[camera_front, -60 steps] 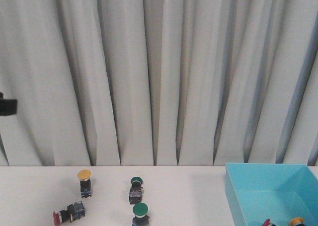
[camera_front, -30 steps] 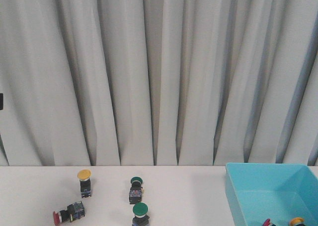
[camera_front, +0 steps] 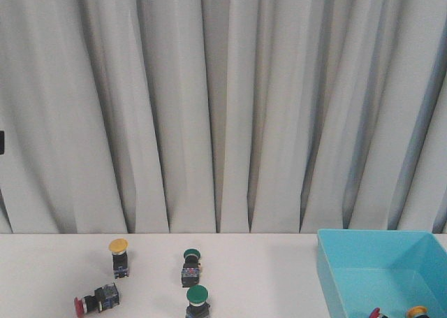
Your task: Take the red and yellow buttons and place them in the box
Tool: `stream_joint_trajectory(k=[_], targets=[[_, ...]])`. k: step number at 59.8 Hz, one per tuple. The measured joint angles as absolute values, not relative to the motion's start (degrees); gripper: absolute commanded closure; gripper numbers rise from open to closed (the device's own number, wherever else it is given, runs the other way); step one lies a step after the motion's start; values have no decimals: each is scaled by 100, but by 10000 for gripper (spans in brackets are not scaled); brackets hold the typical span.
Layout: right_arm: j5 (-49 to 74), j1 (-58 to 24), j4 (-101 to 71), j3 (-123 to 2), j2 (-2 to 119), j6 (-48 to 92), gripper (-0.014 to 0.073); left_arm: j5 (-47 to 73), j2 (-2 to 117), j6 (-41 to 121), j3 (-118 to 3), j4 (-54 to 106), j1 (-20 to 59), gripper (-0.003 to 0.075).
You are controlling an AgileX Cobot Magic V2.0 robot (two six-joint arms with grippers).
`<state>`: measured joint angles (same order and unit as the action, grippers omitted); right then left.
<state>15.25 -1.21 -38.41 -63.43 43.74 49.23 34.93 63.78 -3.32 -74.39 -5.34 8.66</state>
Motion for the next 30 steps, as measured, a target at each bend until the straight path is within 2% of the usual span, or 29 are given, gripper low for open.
stream_joint_trajectory(k=[6, 11, 24, 30], targets=[[1525, -121, -3841, -6343, 4374, 4923, 598, 3411, 6322, -332, -7308, -294, 866, 727], [1525, -121, -3841, -6343, 4374, 4923, 598, 3104, 5996, -327, -6660, -46, 866, 727], [1525, -122, -3841, -6343, 4374, 4923, 598, 1159, 4112, -328, -3109, 252, 866, 727], [1525, -122, -3841, -6343, 4374, 4923, 598, 940, 3121, -467, -1783, 211, 855, 726]])
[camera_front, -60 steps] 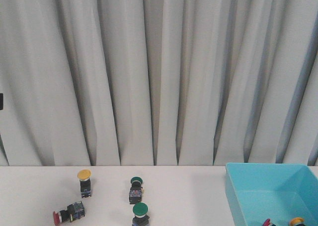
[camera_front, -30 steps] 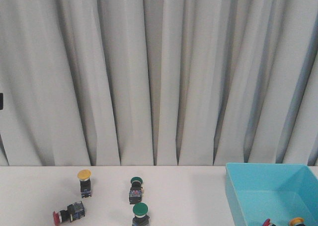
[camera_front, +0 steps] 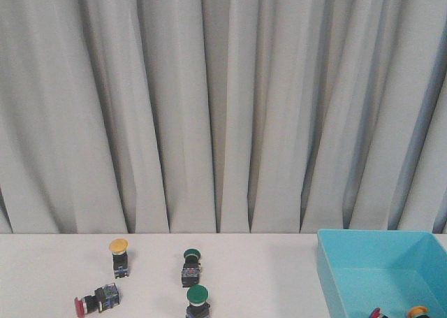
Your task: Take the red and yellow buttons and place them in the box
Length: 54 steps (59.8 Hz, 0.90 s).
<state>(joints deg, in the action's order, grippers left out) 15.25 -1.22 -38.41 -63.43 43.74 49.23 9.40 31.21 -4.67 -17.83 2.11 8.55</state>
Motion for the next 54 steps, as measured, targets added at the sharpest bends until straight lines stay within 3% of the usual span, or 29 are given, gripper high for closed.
stream_joint_trajectory(k=[10, 21, 33, 54], targets=[[1525, -122, -3841, -6343, 4374, 4923, 598, 919, 1371, -686, -381, -34, 453, 726], [1525, -122, -3841, -6343, 4374, 4923, 598, 961, 91, -712, 137, -48, -71, 726], [1525, -122, -3841, -6343, 4374, 4923, 598, 1390, -69, -633, 153, 0, -199, 726], [1530, -122, -3841, -6343, 4374, 4923, 598, 1031, -69, 137, 153, 0, -199, 726]])
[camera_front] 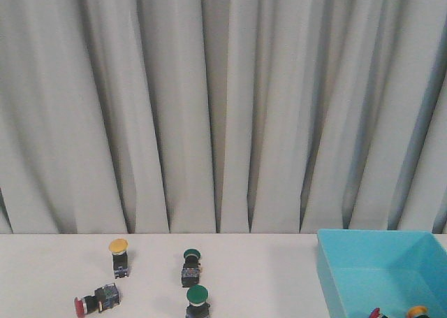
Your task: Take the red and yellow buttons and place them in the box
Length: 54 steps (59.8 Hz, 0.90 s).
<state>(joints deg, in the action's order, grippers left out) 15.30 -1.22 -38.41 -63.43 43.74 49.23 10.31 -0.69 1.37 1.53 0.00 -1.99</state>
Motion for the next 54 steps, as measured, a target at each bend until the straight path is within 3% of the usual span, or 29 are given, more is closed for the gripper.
stream_joint_trajectory(k=[54], targets=[[1541, -122, -3841, -6343, 4374, 4923, 598, 1031, -69, 645, 153, 0, -199, 726]])
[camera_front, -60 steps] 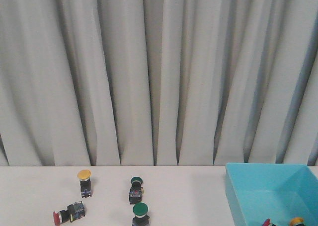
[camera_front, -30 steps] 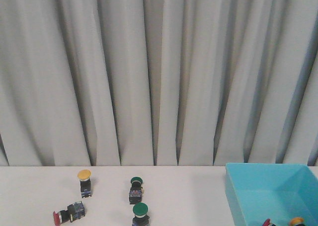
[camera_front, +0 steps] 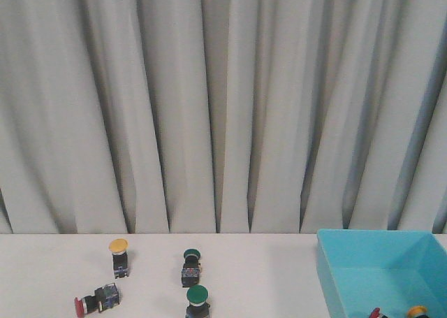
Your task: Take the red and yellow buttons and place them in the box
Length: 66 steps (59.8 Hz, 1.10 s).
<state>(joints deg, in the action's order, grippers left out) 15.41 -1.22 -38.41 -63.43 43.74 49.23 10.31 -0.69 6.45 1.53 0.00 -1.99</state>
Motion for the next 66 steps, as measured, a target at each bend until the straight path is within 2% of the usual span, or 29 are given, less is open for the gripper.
stream_joint_trajectory(k=[26, 34, 40, 47, 56, 66], targets=[[1446, -122, -3835, -6343, 4374, 4928, 598, 1031, -69, 645, 153, 0, -199, 726], [1309, -122, -3377, -6287, 4374, 4661, 598, 1037, -69, 645, 153, 0, -199, 726], [1593, -122, -2446, -6251, 4344, 3715, 598, 1037, -69, 645, 153, 0, -199, 726], [1854, -122, -1231, -5872, 4101, 1953, 598, 1037, -69, 645, 153, 0, -199, 726], [1168, -127, -204, -4541, 3582, 309, 598, 1037, -69, 645, 153, 0, -199, 726], [376, -127, 58, -2820, 2821, -213, 598, 1037, -69, 645, 153, 0, -199, 726]])
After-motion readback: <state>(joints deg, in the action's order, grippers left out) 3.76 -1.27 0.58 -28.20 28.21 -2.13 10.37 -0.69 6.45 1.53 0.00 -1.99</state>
